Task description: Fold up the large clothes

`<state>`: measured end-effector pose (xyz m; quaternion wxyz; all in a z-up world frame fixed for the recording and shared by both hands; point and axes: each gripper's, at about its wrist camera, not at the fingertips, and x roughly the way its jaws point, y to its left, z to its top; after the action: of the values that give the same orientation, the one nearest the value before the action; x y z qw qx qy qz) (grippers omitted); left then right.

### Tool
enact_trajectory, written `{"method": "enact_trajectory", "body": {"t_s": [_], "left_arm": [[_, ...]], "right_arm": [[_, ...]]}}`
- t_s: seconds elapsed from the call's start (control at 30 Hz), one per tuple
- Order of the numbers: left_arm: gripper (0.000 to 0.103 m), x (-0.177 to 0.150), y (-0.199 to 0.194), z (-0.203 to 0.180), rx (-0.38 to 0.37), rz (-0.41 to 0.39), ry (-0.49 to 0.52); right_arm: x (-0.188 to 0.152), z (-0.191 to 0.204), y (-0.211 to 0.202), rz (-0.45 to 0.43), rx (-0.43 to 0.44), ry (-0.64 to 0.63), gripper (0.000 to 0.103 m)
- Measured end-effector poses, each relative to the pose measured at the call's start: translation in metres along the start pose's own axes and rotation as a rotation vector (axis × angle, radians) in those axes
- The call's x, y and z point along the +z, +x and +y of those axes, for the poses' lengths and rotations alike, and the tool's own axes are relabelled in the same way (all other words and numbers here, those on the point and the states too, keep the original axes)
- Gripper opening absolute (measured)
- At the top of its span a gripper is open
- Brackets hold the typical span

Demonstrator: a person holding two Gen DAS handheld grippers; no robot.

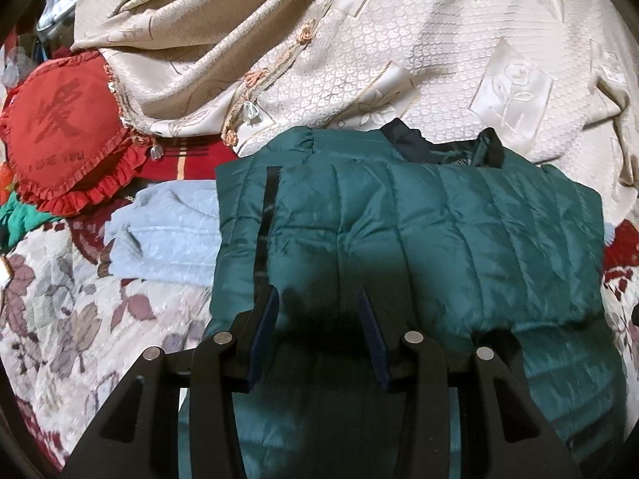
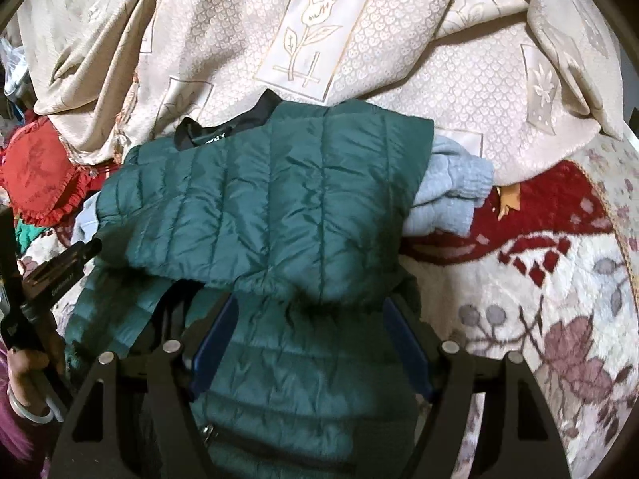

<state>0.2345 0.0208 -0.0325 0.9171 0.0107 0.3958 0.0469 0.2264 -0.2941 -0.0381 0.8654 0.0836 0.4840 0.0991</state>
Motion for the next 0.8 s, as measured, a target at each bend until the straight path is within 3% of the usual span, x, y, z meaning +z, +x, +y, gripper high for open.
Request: {"method": "enact_trajectory", "body": {"t_s": [0.47, 0.8], "left_arm": [[0.024, -0.026, -0.042, 0.008, -0.019, -0.003, 0.006], [0.024, -0.045, -0.065, 0.018, -0.006, -0.016, 0.01]], "right_arm": [[-0.035, 0.0, -0.043, 0.023, -0.027, 0.0, 0.078], [-0.062, 0.012, -0.046, 0.036, -0.008, 0.008, 0.078]]}}
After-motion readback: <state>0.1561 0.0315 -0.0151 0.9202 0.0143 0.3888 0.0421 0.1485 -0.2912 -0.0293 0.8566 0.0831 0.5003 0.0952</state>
